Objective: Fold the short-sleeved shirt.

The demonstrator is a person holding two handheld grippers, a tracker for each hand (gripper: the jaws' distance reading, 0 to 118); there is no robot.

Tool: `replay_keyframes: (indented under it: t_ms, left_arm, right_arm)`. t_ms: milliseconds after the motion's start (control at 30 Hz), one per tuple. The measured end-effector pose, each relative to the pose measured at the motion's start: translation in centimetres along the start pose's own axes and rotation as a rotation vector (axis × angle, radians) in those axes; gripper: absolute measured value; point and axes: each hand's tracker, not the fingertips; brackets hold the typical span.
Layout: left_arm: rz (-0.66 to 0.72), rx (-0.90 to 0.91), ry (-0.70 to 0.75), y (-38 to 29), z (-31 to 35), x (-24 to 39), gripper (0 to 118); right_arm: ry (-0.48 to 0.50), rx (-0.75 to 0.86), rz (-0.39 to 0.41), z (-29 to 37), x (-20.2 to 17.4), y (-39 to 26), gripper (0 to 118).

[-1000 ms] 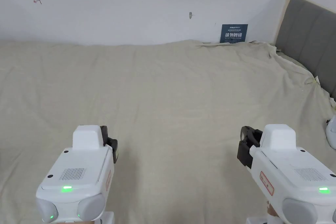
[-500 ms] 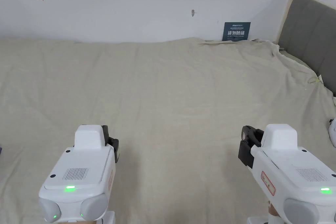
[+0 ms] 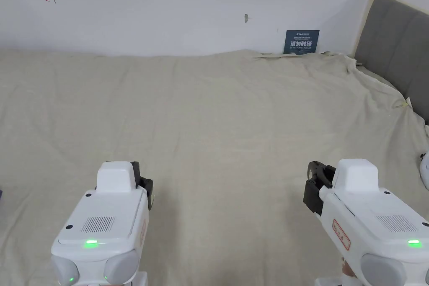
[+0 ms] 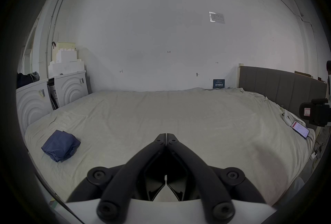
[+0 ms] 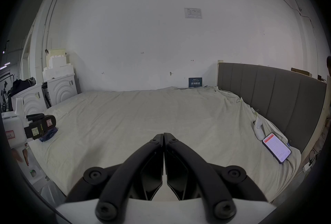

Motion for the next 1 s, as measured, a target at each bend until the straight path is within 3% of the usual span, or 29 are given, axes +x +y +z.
replay_keyframes:
  t_ms: [1000]
  left_arm:
    - [-0.015, 0.003, -0.013, -0.17, 0.08, 0.59, 0]
  right_arm:
    - [0.005, -0.001, 0.008, 0.01, -0.23, -0.1, 0]
